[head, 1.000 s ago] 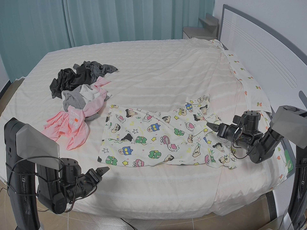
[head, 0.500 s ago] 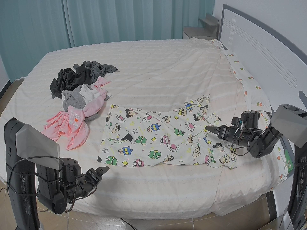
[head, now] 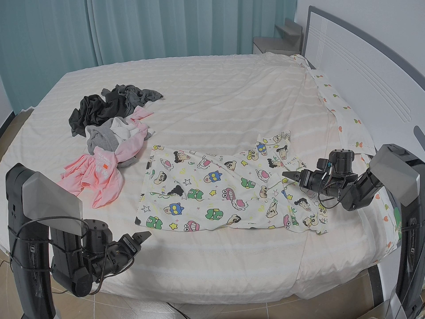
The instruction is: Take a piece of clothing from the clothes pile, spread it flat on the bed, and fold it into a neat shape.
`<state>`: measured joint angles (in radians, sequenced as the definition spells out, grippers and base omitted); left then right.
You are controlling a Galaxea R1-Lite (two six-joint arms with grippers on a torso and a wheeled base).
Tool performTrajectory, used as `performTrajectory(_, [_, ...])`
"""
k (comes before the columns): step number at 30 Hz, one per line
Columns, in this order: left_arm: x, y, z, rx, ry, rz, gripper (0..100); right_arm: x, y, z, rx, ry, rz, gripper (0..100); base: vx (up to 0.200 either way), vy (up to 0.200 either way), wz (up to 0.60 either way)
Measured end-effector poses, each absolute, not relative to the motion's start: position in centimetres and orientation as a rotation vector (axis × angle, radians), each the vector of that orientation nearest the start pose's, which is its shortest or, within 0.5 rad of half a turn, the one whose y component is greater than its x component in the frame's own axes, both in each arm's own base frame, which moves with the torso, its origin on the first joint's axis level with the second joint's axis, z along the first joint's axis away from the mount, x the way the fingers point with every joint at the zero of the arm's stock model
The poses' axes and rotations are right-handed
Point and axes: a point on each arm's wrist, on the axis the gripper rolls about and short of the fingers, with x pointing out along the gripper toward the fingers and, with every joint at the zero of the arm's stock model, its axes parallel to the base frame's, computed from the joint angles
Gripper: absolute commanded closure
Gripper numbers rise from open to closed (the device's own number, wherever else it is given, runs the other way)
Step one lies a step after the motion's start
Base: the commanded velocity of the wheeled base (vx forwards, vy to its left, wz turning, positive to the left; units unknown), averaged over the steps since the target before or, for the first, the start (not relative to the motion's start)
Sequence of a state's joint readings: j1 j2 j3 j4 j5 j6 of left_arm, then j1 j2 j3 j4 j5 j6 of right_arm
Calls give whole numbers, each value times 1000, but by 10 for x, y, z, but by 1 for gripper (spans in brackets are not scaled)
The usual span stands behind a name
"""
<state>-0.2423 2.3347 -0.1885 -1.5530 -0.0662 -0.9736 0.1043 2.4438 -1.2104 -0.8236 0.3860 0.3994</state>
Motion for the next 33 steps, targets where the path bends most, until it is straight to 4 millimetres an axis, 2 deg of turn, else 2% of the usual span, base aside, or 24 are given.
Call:
performTrajectory(7, [253,-64,-28,-884,688,14,0,455,56,5,446,513,393,0,0,0,0])
performTrajectory(8, [253,-64,-28,-884,688,14,0,455,57,3,447,517,393,100,0,0,0])
performTrajectory(25, [253,-64,-28,-884,686,13,0,459,41,0,521,519,339,100,0,0,0])
performTrajectory(33, [253,-64,-28,-885,686,12,0,454,34,19,545,482,332,100,0,0,0])
